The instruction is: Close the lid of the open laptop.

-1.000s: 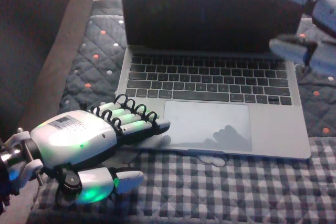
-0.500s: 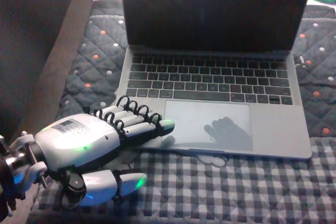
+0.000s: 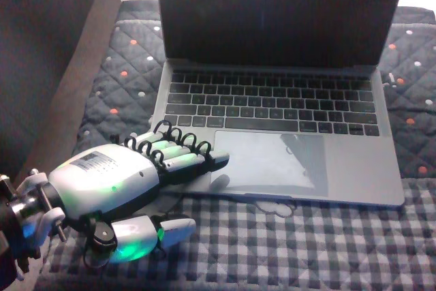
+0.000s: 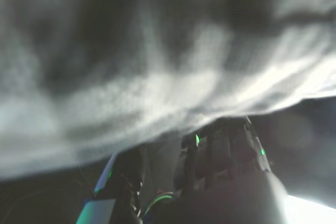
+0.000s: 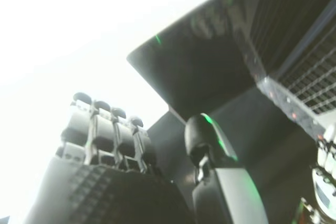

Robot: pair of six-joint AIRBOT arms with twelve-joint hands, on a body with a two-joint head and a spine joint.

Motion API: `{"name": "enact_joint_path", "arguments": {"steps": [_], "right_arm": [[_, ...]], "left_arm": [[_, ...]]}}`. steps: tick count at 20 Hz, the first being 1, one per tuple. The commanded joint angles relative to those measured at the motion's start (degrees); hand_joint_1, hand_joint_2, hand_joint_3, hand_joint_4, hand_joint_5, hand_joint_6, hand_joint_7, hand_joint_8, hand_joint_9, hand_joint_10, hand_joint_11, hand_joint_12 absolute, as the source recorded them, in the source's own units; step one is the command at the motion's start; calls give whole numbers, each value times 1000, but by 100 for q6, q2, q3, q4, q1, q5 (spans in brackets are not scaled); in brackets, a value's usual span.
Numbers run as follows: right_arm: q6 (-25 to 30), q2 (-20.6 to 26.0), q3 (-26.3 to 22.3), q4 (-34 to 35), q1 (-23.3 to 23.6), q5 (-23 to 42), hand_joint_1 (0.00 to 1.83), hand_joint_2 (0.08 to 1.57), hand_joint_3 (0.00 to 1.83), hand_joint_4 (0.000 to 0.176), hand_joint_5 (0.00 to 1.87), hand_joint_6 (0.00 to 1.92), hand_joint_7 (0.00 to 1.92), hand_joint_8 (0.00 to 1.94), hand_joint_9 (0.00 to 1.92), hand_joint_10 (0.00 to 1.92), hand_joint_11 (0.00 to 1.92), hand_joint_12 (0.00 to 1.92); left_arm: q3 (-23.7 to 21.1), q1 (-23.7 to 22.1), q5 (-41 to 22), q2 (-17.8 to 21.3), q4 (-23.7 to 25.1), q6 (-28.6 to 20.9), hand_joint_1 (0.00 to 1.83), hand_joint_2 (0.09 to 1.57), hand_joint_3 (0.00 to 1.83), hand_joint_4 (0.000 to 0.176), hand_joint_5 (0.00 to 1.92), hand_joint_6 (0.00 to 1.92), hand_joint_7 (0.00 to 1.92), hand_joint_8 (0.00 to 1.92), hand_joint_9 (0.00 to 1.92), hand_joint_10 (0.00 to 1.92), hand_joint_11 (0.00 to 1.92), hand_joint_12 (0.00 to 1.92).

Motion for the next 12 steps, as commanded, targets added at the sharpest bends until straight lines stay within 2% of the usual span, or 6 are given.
{"name": "enact_joint_path", "arguments": {"steps": [1, 2, 3, 5, 10, 12], "right_arm": [[-46, 72, -25, -50, 102, 653, 567, 1181, 78, 13, 0, 0, 69, 49, 99, 181, 0, 719], [-120, 89, -88, -72, 102, 645, 609, 1146, 48, 0, 131, 27, 391, 247, 318, 727, 109, 1526], [-294, 125, -200, -72, 102, 644, 628, 1150, 24, 0, 141, 669, 488, 1091, 545, 1483, 499, 1842], [-647, 198, -438, -67, 102, 659, 686, 1150, 6, 0, 131, 1771, 395, 1842, 595, 1878, 676, 1918], [-531, 456, -897, -541, 95, 716, 617, 1144, 3, 0, 35, 1921, 234, 1941, 369, 1921, 399, 1921], [961, 602, -967, -1844, 58, 818, 601, 1163, 8, 0, 0, 1712, 128, 1941, 261, 1921, 325, 1921]], "left_arm": [[-3, 2, -335, -65, 103, -80, 376, 1428, 0, 58, 143, 12, 119, 7, 83, 16, 0, 305], [-3, 2, -339, -65, 101, -83, 439, 1412, 0, 30, 177, 19, 153, 12, 120, 27, 0, 462], [-3, 2, -349, -64, 94, -91, 434, 1402, 0, 35, 171, 14, 159, 10, 124, 26, 0, 491], [-6, 12, -373, -63, 55, -91, 428, 1400, 0, 56, 151, 3, 135, 3, 106, 12, 0, 398], [-46, 84, -545, 42, -111, -91, 466, 1408, 2, 53, 143, 1, 112, 1, 71, 4, 0, 126], [-65, 109, -603, 91, -193, -89, 470, 1407, 0, 31, 168, 8, 160, 9, 127, 24, 0, 294]]}}
